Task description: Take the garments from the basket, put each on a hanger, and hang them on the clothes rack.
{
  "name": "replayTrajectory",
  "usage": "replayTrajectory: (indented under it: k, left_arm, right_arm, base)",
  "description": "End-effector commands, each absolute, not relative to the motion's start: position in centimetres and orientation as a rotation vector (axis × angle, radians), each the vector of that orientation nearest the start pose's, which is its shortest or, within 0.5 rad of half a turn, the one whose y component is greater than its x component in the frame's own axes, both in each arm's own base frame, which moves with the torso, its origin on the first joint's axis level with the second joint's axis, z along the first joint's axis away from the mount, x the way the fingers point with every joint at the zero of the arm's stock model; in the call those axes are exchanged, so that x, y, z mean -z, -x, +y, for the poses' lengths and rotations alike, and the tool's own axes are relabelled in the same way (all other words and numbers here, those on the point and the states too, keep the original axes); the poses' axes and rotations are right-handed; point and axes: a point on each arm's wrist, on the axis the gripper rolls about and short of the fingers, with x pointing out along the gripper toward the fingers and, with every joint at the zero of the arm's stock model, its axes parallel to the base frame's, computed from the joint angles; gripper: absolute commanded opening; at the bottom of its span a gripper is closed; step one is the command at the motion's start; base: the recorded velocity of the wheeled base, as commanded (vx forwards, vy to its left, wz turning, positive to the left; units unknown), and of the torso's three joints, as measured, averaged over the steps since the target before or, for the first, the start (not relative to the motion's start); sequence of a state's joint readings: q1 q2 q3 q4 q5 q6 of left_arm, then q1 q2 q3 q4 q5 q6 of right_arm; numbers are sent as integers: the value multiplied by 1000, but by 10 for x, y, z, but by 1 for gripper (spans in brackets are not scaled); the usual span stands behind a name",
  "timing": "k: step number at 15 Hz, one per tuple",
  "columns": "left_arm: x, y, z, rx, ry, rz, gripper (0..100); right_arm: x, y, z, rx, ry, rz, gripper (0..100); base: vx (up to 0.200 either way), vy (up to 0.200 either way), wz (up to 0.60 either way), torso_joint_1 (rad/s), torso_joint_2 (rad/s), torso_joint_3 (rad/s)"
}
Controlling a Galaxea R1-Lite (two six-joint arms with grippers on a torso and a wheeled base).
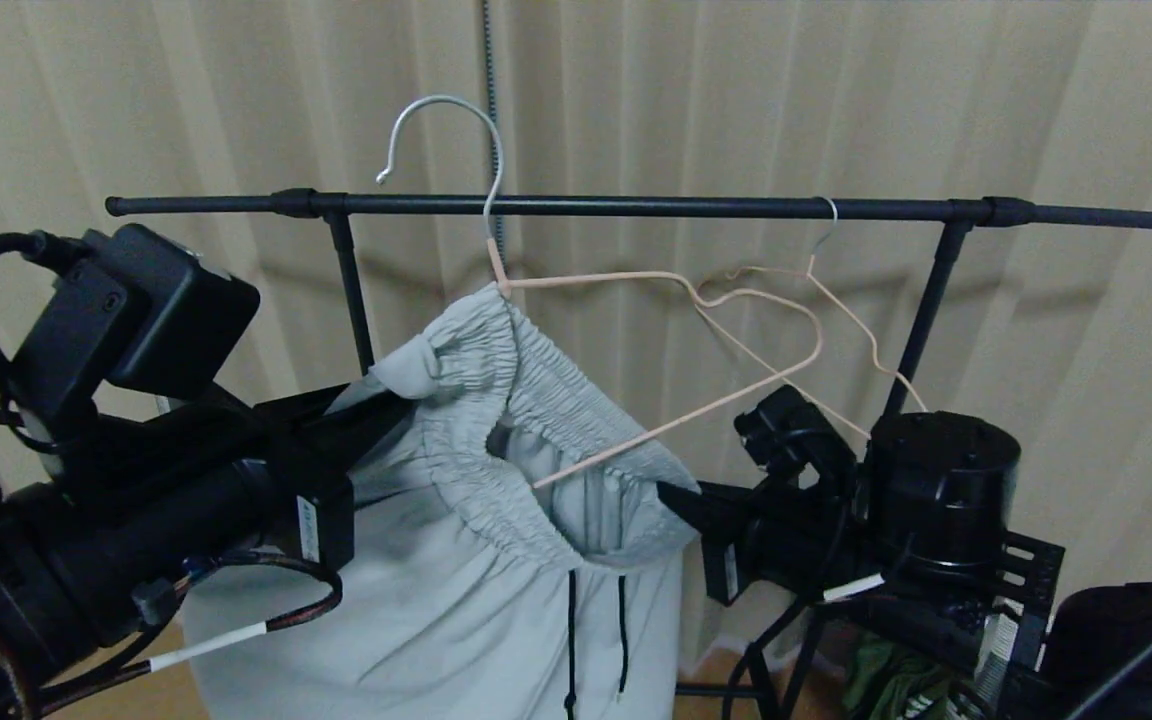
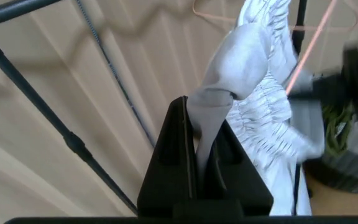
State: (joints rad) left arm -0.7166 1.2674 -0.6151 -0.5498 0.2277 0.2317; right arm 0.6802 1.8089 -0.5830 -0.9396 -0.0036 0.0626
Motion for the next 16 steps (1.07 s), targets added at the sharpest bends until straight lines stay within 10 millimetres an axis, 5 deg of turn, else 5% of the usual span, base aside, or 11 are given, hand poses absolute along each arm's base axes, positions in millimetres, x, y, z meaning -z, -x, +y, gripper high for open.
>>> replayTrajectory:
  k: [1, 5, 10, 16]
  left_arm:
    - [-222, -151, -122, 488, -314, 54, 0]
    - [-207, -154, -111, 447, -434, 87, 0]
    - [-190, -163, -87, 342, -602, 148, 0]
    - [-182, -171, -86, 271, -630, 203, 0]
  right_arm:
    - [-130, -253, 163, -558, 19, 270, 0]
    - [-136, -276, 139, -455, -3, 244, 0]
    - [-136, -278, 135, -447, -9, 236, 0]
    - [-136, -245, 164, -588, 15, 233, 0]
  base:
    - [0, 0, 0, 0, 0, 0]
    - [0, 0, 0, 0, 0, 0]
    - [0, 0, 0, 0, 0, 0]
    - [0, 0, 0, 0, 0, 0]
